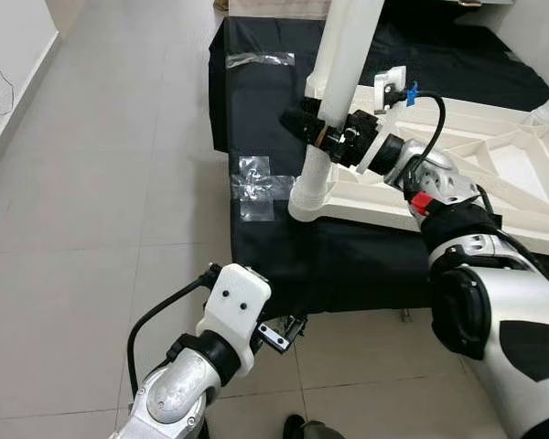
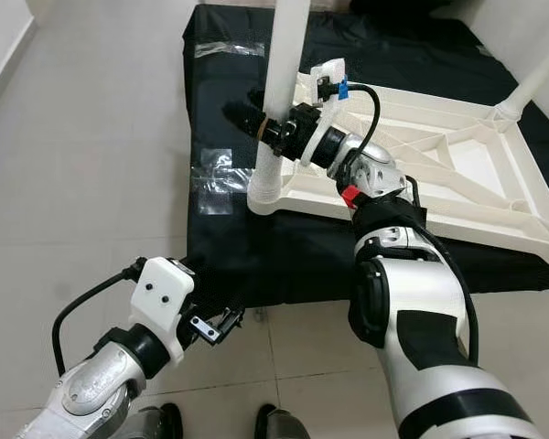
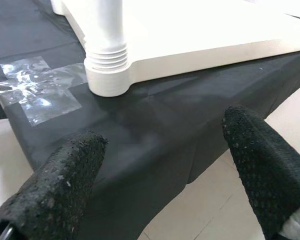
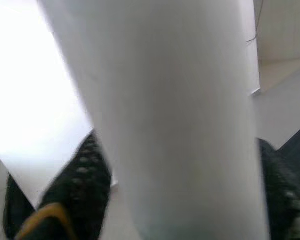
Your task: Building children table
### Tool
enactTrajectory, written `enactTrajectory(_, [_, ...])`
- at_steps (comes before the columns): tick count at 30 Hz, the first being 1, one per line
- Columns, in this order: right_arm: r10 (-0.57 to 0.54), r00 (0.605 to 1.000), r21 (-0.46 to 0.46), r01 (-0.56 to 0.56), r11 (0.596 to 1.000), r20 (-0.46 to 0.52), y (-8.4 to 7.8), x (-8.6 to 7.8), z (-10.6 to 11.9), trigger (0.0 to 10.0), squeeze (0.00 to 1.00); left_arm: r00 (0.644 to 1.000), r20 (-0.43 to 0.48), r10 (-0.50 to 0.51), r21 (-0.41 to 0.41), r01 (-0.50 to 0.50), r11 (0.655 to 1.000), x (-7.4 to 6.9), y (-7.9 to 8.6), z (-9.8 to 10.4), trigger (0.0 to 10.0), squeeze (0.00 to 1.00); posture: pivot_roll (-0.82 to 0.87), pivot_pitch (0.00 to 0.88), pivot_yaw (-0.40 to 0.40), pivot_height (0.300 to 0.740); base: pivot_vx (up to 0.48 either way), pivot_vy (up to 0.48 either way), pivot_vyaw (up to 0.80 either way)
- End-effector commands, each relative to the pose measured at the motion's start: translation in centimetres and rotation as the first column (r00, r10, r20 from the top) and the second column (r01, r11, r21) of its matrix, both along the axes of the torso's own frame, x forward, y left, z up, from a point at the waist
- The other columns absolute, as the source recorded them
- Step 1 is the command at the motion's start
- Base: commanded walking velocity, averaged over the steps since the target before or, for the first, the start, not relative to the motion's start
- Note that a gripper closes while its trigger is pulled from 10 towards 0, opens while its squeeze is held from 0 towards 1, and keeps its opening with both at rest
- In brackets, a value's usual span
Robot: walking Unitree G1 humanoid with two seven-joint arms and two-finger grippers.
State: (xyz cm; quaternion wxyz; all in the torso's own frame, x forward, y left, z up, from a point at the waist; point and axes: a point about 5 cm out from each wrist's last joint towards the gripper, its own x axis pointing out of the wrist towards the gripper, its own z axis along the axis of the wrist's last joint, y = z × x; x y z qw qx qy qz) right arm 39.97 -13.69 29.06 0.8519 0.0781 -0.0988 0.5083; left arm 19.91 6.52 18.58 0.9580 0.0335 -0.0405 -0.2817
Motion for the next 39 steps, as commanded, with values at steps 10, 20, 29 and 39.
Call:
enactTrajectory(10, [-0.396, 0.918, 0.002, 0.396, 0.918, 0.026, 0.1, 1.5, -0.2, 0.0, 0.0, 1.0, 0.004, -0.005, -0.002, 0.005, 1.0, -0.2, -0.2, 0.0, 10.0, 0.0, 0.15, 0.173, -0.095, 0.74, 0.0, 0.0, 0.0])
enactTrajectory(20, [-0.966, 0.245, -0.01, 0.969, 0.246, -0.079, -2.4, -0.2, -4.3, 0.0, 0.0, 1.0, 0.013, 0.004, 0.008, -0.004, 1.0, 0.3, 0.3, 0.0, 10.0, 0.0, 0.13, 0.179, -0.084, 0.74, 0.0, 0.0, 0.0])
enactTrajectory(29, [-0.952, 0.253, 0.043, 0.968, 0.249, -0.174, 3.5, -1.6, -4.3, 9.6, 0.0, 1.0, 0.009, 0.011, 0.004, -0.011, 1.0, 0.3, 0.3, -0.1, 10.0, 0.0, 0.13, 0.177, -0.089, 0.74, 0.0, 0.0, 0.0])
enactTrajectory(39, [-0.943, 0.325, 0.125, 0.941, 0.315, -0.067, 4.2, -2.3, -3.5, 10.0, 0.0, 0.996, 0.03, 0.089, -0.006, -0.089, 0.996, 1.0, 0.9, 0.0, 10.0, 0.0, 0.13, 0.158, -0.089, 0.74, 0.0, 0.0, 0.0])
